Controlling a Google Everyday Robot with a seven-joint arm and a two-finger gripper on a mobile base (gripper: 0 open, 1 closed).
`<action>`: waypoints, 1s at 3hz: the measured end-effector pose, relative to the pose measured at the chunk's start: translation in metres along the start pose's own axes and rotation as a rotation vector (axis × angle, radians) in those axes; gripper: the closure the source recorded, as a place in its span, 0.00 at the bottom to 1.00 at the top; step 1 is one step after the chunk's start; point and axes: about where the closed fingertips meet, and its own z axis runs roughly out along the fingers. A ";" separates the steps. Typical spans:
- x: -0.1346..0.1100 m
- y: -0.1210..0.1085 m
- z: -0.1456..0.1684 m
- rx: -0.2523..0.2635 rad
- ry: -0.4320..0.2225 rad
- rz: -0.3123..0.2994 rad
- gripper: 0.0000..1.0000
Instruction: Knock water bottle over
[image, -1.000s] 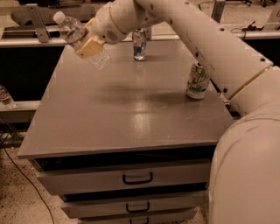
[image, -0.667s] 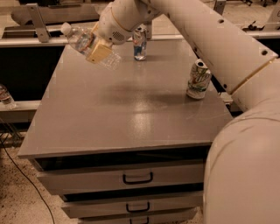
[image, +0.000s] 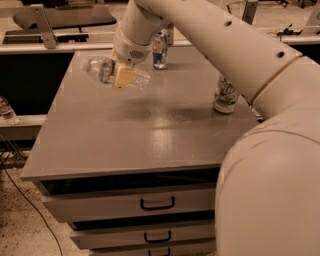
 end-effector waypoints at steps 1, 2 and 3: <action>0.004 0.020 0.021 -0.080 0.076 -0.019 0.83; 0.007 0.038 0.035 -0.141 0.122 -0.023 0.59; 0.009 0.049 0.041 -0.173 0.143 -0.017 0.35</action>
Offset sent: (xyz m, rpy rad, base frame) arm -0.0370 -0.0015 -0.0640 -0.2404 0.1237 0.0329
